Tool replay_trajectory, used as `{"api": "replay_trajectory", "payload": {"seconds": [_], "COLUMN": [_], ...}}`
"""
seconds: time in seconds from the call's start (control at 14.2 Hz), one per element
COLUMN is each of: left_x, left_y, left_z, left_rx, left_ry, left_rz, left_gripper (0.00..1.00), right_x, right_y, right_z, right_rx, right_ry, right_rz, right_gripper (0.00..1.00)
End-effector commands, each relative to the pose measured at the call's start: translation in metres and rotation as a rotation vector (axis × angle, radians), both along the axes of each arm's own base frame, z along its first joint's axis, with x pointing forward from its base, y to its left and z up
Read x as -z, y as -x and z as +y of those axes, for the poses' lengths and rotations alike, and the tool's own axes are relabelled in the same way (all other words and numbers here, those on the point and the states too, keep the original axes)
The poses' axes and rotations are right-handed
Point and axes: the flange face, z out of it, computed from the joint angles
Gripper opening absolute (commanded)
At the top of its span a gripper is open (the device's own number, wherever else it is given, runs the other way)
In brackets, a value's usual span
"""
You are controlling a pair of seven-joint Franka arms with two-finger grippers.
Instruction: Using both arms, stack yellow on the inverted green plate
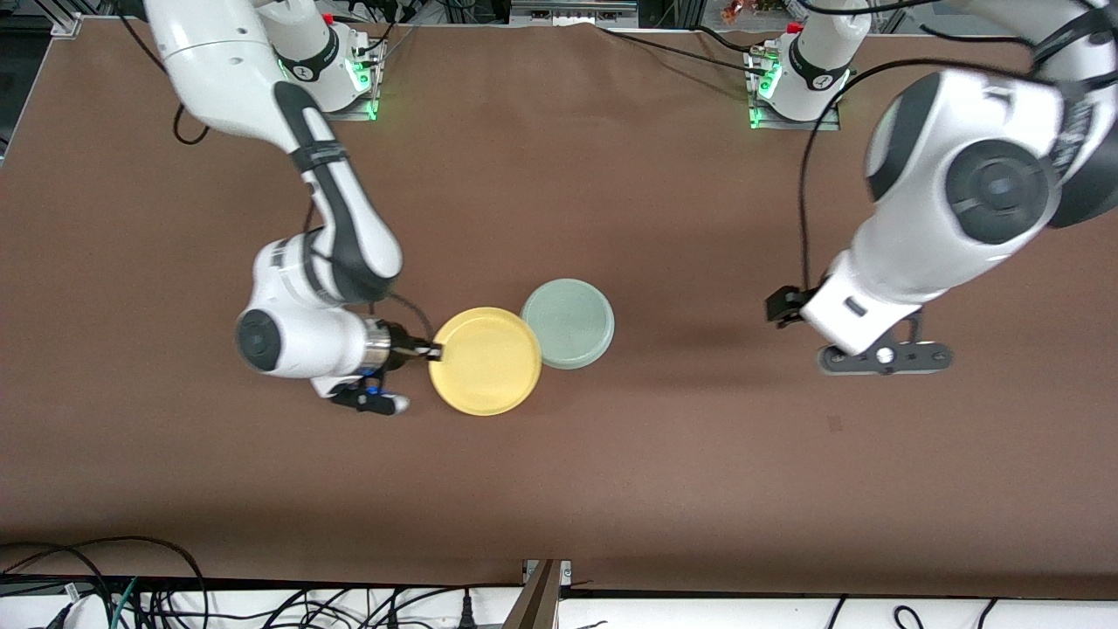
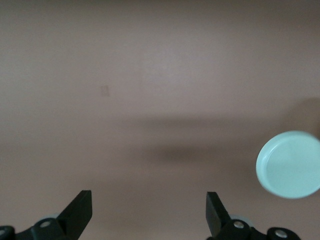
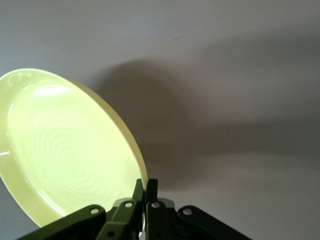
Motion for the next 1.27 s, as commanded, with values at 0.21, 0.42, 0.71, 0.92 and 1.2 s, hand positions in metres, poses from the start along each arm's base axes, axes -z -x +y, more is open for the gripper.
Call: {"api": "replay_trajectory", "payload": {"seconds": [0.21, 0.42, 0.71, 0.92, 1.2], "left_x": [-0.058, -0.063, -0.058, -0.034, -0.028], "left_y": [0.029, 0.067, 0.096, 0.113, 0.114], "left_z": [0.108, 0.127, 0.148, 0.152, 0.160], "left_rx": [0.122, 0.105, 0.065, 0.045, -0.015], "left_ry": [0.054, 0.051, 0.049, 0.052, 0.061], "left_rz": [0.051, 0.042, 0.053, 0.085, 0.080], "left_gripper": [1.00, 1.00, 1.00, 1.00, 1.00], "right_x": [0.020, 0.034, 0.050, 0.052, 0.061], "right_y": [0.025, 0.040, 0.059, 0.062, 0.071], "right_z": [0.065, 0.095, 0.114, 0.116, 0.115], "right_rx": [0.066, 0.078, 0.066, 0.064, 0.048], "right_ry": [0.012, 0.020, 0.038, 0.040, 0.061], "right_rz": [-0.019, -0.033, -0.014, -0.016, -0.003], "right_gripper": [0.00, 0.00, 0.00, 0.00, 0.00]}}
